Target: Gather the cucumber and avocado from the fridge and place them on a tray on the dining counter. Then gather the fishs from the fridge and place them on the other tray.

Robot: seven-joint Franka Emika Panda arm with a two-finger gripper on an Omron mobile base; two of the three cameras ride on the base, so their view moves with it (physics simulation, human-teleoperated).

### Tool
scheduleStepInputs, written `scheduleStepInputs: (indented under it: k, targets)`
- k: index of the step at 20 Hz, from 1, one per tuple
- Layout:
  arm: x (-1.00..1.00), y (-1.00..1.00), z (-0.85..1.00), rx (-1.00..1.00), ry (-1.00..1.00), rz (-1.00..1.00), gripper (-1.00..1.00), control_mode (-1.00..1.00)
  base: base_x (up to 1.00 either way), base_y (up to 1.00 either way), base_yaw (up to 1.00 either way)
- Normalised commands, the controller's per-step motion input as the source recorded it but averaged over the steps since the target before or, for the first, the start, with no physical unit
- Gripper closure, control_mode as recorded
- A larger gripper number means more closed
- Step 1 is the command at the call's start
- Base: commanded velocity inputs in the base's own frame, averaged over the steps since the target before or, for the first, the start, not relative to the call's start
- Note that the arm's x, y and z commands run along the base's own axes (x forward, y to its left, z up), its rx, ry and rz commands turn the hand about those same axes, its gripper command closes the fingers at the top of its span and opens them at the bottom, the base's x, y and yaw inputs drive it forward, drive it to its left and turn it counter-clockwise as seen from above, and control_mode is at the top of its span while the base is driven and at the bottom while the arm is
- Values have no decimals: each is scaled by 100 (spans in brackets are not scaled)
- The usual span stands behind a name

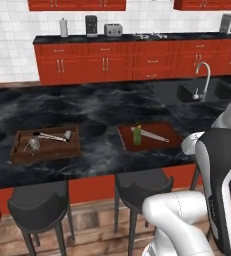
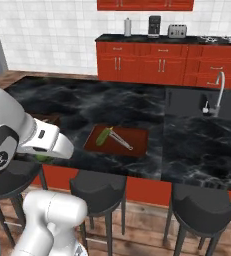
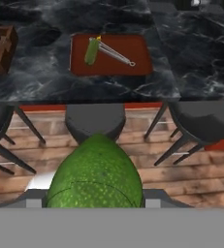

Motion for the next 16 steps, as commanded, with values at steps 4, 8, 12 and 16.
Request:
scheduleStepInputs:
  k: [4, 8, 12, 16]
  targets:
    - [0, 0, 0, 0, 0, 0, 100, 100, 38, -38, 0]
    - [0, 0, 0, 0, 0, 0, 100, 100, 30, -40, 2]
    - [0, 0, 0, 0, 0, 0, 100, 100, 44, -32, 7]
    - [0, 0, 0, 0, 0, 0, 100, 100, 47, -19, 5]
